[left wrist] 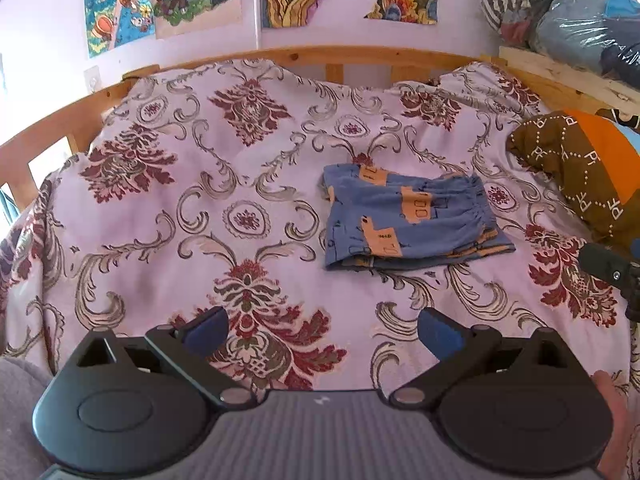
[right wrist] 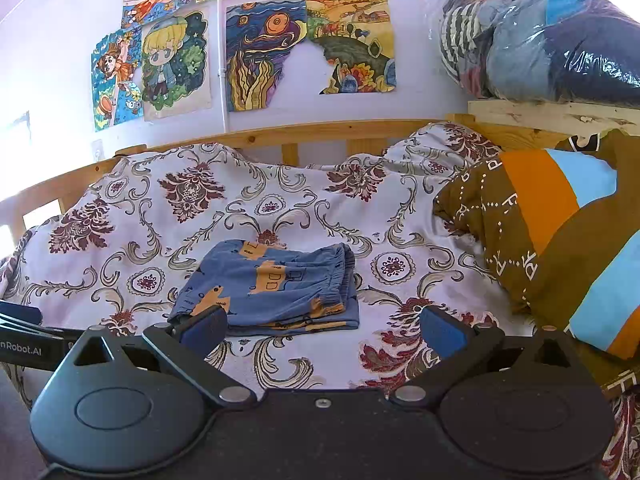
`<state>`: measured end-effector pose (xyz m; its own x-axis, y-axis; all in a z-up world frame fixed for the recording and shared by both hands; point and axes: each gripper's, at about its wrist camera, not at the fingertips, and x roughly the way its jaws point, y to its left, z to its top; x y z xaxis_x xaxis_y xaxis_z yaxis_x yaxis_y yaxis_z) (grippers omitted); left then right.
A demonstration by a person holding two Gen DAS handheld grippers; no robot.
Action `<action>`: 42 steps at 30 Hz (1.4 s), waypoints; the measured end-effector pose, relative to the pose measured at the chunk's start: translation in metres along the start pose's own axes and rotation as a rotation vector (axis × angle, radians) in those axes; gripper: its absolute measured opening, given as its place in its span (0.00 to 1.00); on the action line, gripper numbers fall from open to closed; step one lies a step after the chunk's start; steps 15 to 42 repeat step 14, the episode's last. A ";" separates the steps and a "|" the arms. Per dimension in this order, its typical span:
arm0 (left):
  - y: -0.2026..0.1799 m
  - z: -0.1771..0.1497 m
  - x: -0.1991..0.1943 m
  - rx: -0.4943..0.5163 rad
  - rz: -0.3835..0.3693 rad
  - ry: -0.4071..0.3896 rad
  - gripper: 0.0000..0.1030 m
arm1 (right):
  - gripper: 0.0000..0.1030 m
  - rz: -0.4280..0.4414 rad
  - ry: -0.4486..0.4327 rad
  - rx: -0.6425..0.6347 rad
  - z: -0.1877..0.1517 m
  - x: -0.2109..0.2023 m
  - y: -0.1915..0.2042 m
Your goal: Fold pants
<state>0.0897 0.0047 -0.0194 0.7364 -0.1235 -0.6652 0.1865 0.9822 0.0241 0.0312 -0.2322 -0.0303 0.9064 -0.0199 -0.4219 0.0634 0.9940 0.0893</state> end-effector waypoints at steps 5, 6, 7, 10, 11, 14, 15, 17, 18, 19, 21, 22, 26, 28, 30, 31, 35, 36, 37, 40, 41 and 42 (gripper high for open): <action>0.002 0.000 0.001 -0.010 -0.015 0.008 1.00 | 0.99 0.007 0.002 -0.004 0.000 0.000 0.000; 0.002 0.000 0.001 -0.010 -0.015 0.009 1.00 | 0.99 0.009 0.002 -0.004 0.000 0.000 0.000; 0.002 0.000 0.001 -0.010 -0.018 0.011 1.00 | 0.99 0.010 0.003 -0.005 0.000 0.000 0.000; 0.002 0.000 0.001 -0.011 -0.026 0.010 1.00 | 0.99 0.012 0.006 -0.005 0.000 0.000 0.000; 0.002 0.000 0.000 -0.010 -0.030 0.009 1.00 | 0.99 0.012 0.006 -0.005 -0.001 0.000 -0.001; 0.001 0.000 0.000 -0.008 -0.035 0.007 1.00 | 0.99 0.011 0.007 -0.004 -0.001 0.000 0.000; 0.001 0.000 0.000 -0.008 -0.035 0.007 1.00 | 0.99 0.011 0.007 -0.004 -0.001 0.000 0.000; 0.001 0.000 0.000 -0.008 -0.035 0.007 1.00 | 0.99 0.011 0.007 -0.004 -0.001 0.000 0.000; 0.001 0.000 0.000 -0.008 -0.035 0.007 1.00 | 0.99 0.011 0.007 -0.004 -0.001 0.000 0.000; 0.001 0.000 0.000 -0.008 -0.035 0.007 1.00 | 0.99 0.011 0.007 -0.004 -0.001 0.000 0.000; 0.001 0.000 0.000 -0.008 -0.035 0.007 1.00 | 0.99 0.011 0.007 -0.004 -0.001 0.000 0.000; 0.001 0.000 0.000 -0.008 -0.035 0.007 1.00 | 0.99 0.011 0.007 -0.004 -0.001 0.000 0.000; 0.001 0.000 0.000 -0.008 -0.035 0.007 1.00 | 0.99 0.011 0.007 -0.004 -0.001 0.000 0.000; 0.001 0.000 0.000 -0.008 -0.035 0.007 1.00 | 0.99 0.011 0.007 -0.004 -0.001 0.000 0.000; 0.001 0.000 0.000 -0.008 -0.035 0.007 1.00 | 0.99 0.011 0.007 -0.004 -0.001 0.000 0.000; 0.001 0.000 0.000 -0.008 -0.035 0.007 1.00 | 0.99 0.011 0.007 -0.004 -0.001 0.000 0.000; 0.001 0.000 0.000 -0.008 -0.035 0.007 1.00 | 0.99 0.011 0.007 -0.004 -0.001 0.000 0.000; 0.001 0.000 0.000 -0.008 -0.035 0.007 1.00 | 0.99 0.011 0.007 -0.004 -0.001 0.000 0.000; 0.001 0.000 0.000 -0.008 -0.035 0.007 1.00 | 0.99 0.011 0.007 -0.004 -0.001 0.000 0.000; 0.001 0.000 0.000 -0.008 -0.035 0.007 1.00 | 0.99 0.011 0.007 -0.004 -0.001 0.000 0.000; 0.001 0.000 0.000 -0.008 -0.035 0.007 1.00 | 0.99 0.011 0.007 -0.004 -0.001 0.000 0.000; 0.001 0.000 0.000 -0.008 -0.035 0.007 1.00 | 0.99 0.011 0.007 -0.004 -0.001 0.000 0.000</action>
